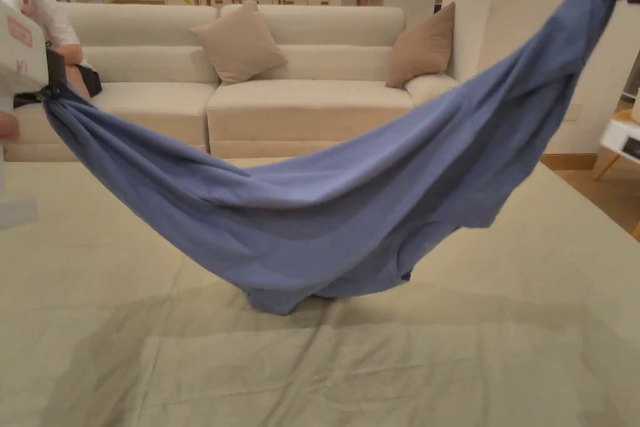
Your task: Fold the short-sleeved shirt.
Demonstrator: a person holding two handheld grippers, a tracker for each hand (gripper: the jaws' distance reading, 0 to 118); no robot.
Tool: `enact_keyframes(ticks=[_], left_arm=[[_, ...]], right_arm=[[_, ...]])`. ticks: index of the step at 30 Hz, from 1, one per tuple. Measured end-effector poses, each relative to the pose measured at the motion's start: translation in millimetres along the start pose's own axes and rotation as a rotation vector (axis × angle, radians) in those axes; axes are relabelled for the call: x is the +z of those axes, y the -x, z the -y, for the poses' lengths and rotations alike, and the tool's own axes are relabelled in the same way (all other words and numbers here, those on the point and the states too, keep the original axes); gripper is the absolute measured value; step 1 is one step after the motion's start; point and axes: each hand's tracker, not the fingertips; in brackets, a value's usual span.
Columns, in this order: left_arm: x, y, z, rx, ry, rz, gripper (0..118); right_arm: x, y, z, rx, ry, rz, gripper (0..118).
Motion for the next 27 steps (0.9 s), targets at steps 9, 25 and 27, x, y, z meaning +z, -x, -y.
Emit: enact_keyframes(ticks=[9,25,27], left_arm=[[42.9,39.8,160.0,-0.022,0.132,0.071,2],[95.5,101.3,403.2,0.096,0.514,-0.034,2],[92.9,104.6,413.2,0.089,0.533,-0.051,2]], right_arm=[[165.8,-55.9,133.6,0.013,0.182,-0.028,4],[279.6,-105.1,388.1,-0.055,0.819,0.212,4],[271.9,-103.8,407.4,0.028,0.916,0.225,4]])
